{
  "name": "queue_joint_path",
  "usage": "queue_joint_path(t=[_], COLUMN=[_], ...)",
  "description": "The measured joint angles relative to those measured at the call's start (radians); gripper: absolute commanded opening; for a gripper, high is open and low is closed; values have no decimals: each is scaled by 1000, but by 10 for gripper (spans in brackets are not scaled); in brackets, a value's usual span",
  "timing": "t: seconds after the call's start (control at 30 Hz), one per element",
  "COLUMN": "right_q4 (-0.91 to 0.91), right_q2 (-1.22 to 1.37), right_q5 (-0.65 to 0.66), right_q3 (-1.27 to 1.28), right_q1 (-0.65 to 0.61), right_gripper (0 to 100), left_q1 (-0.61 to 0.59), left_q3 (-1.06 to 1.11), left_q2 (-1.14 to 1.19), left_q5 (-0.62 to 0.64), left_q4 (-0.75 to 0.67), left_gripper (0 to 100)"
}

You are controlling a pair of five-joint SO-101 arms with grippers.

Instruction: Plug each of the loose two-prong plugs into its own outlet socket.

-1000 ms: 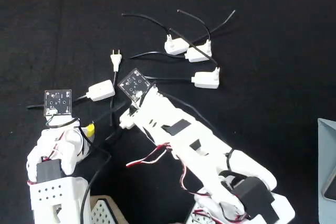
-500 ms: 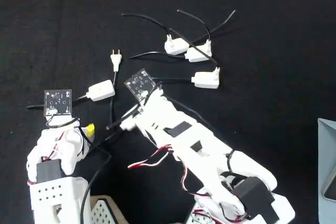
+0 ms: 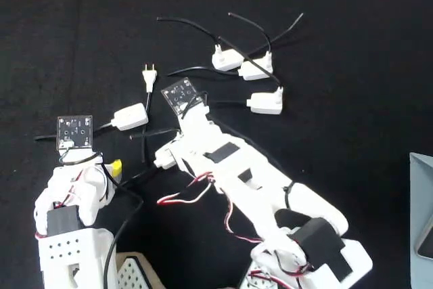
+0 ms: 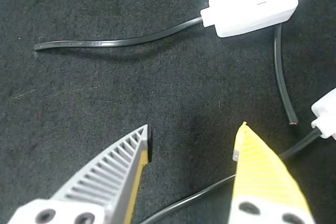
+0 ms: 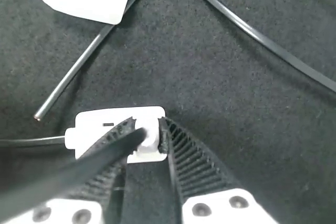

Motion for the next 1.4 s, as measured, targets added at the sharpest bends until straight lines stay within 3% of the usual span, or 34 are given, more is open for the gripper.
queue_joint_path(t=[0.2,0.53,0.73,0.83,1.1,1.4], right_q4=[17,-46,-135,-143,-143,-54], right_q2=[17,41,41,41,41,118], right_q5=[20,34,32,32,31,31], right_q3=[-41,-181,-181,-189,-195,-316], right_q1=[55,384,479,483,470,256], right_gripper=[14,19,194,251,254,254], left_q1=[0,0,0,0,-11,-92], left_q3=[0,9,9,9,9,9], left_q2=[0,0,0,0,0,0], left_q5=[0,0,0,0,0,26], left_q4=[0,0,0,0,0,0], left_gripper=[259,259,259,259,259,259])
